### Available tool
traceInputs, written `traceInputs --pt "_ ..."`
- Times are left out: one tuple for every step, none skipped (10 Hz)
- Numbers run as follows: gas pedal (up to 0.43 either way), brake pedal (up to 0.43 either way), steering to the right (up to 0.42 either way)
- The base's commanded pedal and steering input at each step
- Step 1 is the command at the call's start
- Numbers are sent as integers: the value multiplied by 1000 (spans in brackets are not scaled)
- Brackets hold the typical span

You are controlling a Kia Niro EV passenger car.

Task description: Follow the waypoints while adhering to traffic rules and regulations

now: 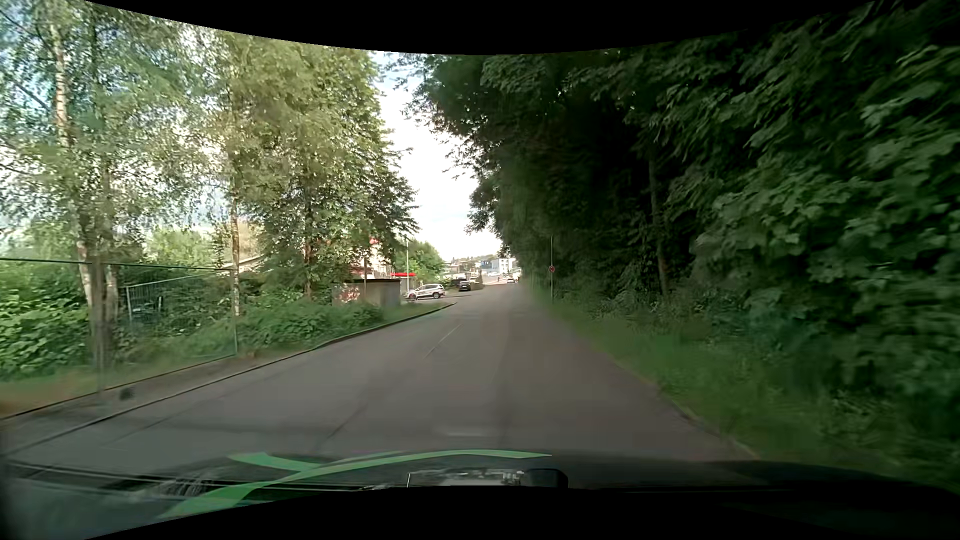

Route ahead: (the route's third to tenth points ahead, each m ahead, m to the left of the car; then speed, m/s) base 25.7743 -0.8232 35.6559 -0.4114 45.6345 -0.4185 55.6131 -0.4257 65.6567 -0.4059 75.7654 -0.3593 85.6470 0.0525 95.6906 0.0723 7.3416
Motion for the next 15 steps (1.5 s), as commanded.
traceInputs --pt "98 0 1" --pt "98 0 1" --pt "98 0 1" --pt "98 0 1" --pt "98 0 1" --pt "98 0 2" --pt "98 0 1" --pt "98 0 1" --pt "98 0 1" --pt "98 0 2" --pt "98 0 2" --pt "98 0 2" --pt "98 0 2" --pt "98 0 2" --pt "98 0 1"
